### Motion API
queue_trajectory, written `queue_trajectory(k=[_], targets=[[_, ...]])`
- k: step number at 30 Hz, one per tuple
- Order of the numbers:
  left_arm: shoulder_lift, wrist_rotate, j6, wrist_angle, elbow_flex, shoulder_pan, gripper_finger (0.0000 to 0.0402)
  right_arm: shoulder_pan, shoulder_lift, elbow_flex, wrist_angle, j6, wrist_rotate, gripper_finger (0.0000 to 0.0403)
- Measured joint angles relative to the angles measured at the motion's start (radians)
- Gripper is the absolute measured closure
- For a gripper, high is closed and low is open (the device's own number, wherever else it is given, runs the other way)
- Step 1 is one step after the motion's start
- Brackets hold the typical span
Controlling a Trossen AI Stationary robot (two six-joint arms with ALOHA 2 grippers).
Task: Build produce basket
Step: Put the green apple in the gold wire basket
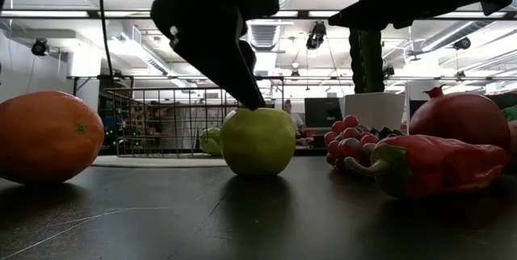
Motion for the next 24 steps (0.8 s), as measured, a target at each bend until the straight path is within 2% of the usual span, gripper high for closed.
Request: queue_trajectory(k=[9, 19, 24], targets=[[0.015, 0.026, -0.009, 0.004, 0.0, 0.018, 0.005, 0.0, 0.0, 0.0, -0.013, -0.001, 0.0, 0.0174], [0.015, 0.026, -0.009, 0.005, -0.001, 0.021, 0.0144, 0.0, 0.0, 0.0, -0.022, -0.001, 0.001, 0.0174], [0.013, 0.026, -0.01, 0.01, -0.001, 0.021, 0.0169, 0.0, 0.0, 0.0, -0.022, -0.001, 0.001, 0.0174]])
